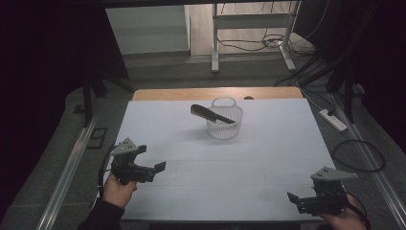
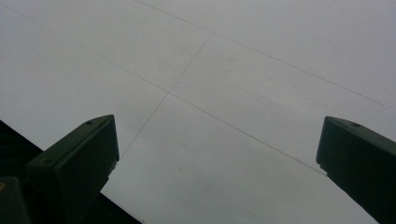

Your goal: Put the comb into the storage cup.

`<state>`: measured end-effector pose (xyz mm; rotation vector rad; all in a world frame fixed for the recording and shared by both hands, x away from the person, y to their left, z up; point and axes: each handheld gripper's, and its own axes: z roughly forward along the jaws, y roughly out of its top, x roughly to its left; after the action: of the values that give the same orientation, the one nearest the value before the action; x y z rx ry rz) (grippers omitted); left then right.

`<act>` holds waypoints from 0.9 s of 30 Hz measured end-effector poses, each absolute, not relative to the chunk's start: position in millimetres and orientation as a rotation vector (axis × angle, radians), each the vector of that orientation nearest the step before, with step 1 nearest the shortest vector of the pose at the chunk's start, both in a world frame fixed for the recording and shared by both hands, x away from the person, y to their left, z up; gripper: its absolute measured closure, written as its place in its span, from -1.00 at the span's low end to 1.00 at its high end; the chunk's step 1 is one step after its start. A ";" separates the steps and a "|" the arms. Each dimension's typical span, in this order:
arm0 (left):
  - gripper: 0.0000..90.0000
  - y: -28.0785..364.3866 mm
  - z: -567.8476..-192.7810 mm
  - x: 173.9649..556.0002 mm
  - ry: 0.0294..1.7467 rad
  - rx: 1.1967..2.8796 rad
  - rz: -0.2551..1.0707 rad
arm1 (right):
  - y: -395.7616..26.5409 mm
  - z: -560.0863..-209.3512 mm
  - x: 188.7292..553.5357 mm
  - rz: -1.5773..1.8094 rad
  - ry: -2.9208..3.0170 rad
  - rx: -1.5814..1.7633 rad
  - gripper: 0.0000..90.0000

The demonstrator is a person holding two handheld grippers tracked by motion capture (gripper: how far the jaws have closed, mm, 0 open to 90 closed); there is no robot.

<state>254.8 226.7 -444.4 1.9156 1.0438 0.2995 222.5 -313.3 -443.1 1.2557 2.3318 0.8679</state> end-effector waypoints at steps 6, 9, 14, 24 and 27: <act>-1.00 232.1 -444.5 248.4 1.055 1.910 0.310 | -313.2 -443.1 222.5 0.867 2.331 1.256 -1.00; -1.00 235.0 -444.7 245.1 1.063 1.904 0.314 | -313.3 -443.1 222.5 0.867 2.331 1.257 -1.00; -1.00 239.5 -445.4 239.9 1.074 1.900 0.316 | -313.2 -443.0 222.5 0.866 2.330 1.258 -1.00; -1.00 247.4 -446.2 228.4 1.096 1.890 0.332 | -313.1 -443.0 222.5 0.866 2.329 1.258 -1.00; -1.00 250.2 -446.6 224.7 1.104 1.887 0.336 | -313.1 -443.1 222.5 0.865 2.329 1.258 -1.00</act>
<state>224.7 250.2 -446.6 1.8875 1.1038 0.3357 222.5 -313.1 -443.1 1.2582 2.3285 0.8653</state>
